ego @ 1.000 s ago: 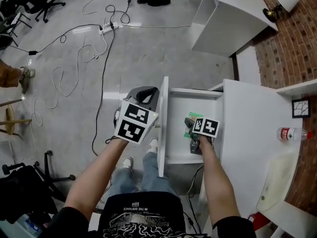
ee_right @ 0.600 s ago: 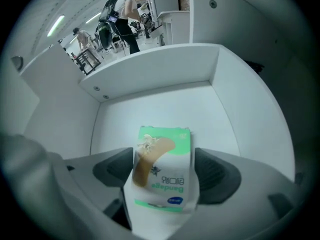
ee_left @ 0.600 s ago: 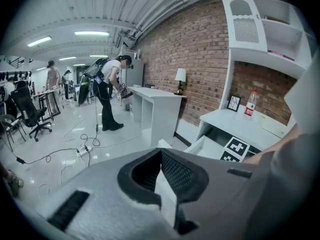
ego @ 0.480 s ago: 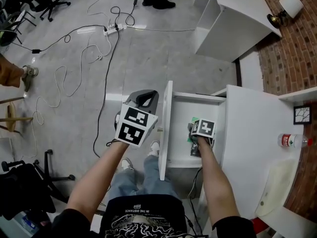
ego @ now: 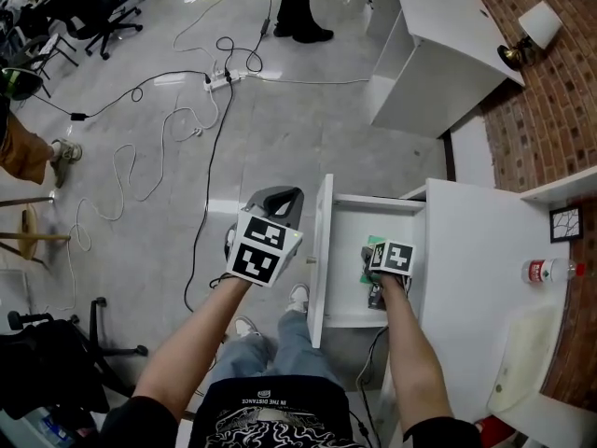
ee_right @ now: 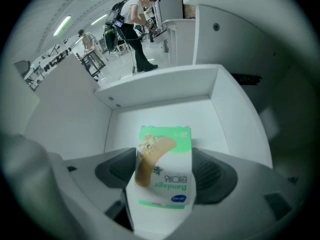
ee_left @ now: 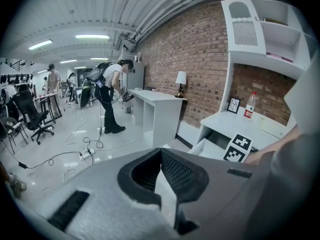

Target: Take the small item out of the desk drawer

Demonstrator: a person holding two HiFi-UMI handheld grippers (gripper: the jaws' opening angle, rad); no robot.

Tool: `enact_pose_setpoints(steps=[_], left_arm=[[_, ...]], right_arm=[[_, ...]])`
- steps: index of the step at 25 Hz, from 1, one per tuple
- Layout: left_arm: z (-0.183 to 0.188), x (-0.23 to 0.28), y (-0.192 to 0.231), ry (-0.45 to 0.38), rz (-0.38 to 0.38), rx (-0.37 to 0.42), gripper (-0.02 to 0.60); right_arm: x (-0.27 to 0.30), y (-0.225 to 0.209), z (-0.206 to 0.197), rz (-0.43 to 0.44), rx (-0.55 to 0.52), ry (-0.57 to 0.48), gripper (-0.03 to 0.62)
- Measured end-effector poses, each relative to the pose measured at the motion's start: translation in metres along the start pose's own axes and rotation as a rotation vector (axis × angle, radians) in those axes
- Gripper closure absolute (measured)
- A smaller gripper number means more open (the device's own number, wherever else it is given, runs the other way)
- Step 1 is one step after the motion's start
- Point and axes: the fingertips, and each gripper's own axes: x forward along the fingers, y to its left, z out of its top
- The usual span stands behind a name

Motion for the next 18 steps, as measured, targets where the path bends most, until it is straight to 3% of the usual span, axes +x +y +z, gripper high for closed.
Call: enact_pose_setpoints(steps=[18], left_arm=[[0.107,-0.077,0.024,-0.165,0.022,0.033,0.577]], right_arm=[[-0.163,0.081,0.112,0.108,-0.062,-0.359,0.249]])
